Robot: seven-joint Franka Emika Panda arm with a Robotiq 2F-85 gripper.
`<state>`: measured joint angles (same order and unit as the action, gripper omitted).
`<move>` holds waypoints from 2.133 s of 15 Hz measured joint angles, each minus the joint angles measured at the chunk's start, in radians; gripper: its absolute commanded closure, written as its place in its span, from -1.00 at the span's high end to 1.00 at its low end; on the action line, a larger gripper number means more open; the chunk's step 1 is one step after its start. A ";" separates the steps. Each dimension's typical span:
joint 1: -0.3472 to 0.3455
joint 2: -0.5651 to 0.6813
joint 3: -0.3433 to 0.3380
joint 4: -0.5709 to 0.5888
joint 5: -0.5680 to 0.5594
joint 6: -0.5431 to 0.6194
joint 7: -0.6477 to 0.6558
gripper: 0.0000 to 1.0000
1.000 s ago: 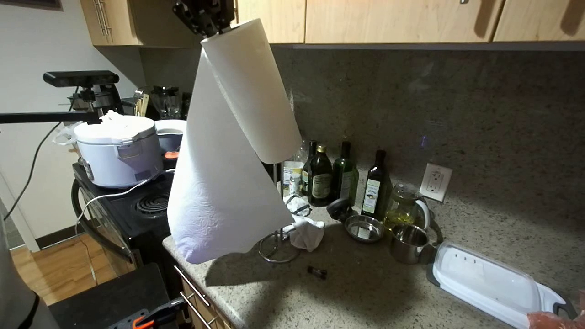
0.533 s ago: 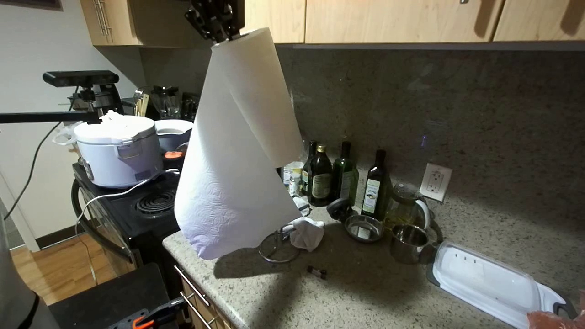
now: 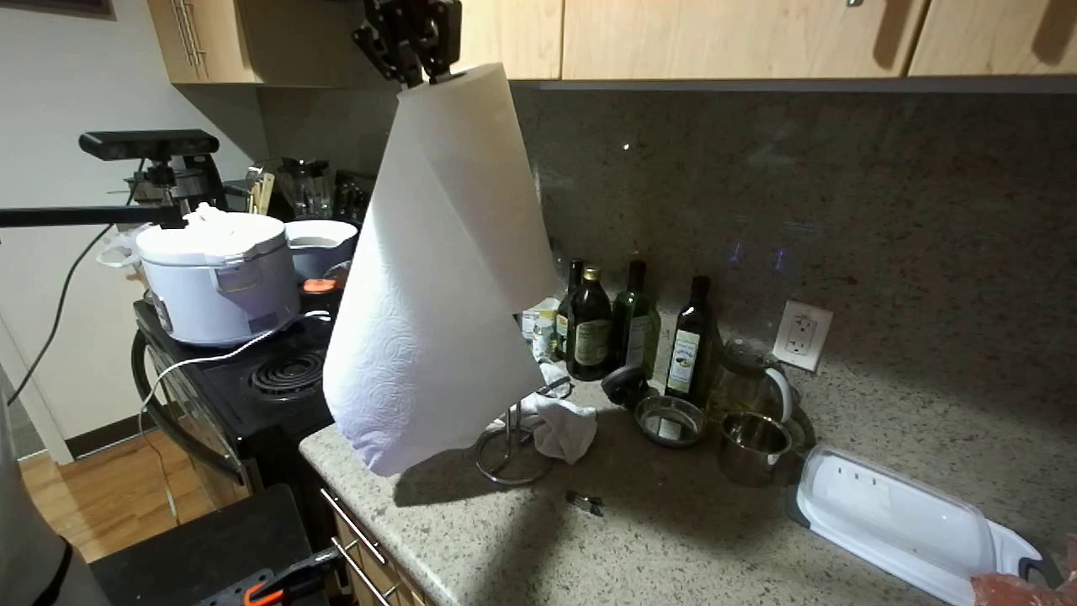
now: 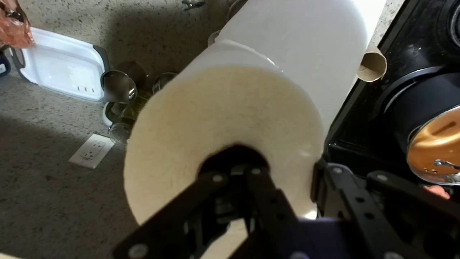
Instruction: Replace the tissue paper core with the paper towel roll
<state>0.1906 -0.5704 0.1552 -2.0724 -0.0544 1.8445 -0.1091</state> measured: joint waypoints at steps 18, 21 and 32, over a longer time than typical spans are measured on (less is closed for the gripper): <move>0.000 0.161 -0.046 0.082 0.040 -0.046 -0.003 -0.85; -0.002 0.187 -0.053 0.094 0.047 -0.050 -0.004 -0.85; -0.012 0.271 -0.061 0.110 0.083 -0.054 -0.010 -0.85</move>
<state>0.1784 -0.2993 0.0941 -1.9623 0.0282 1.7906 -0.1194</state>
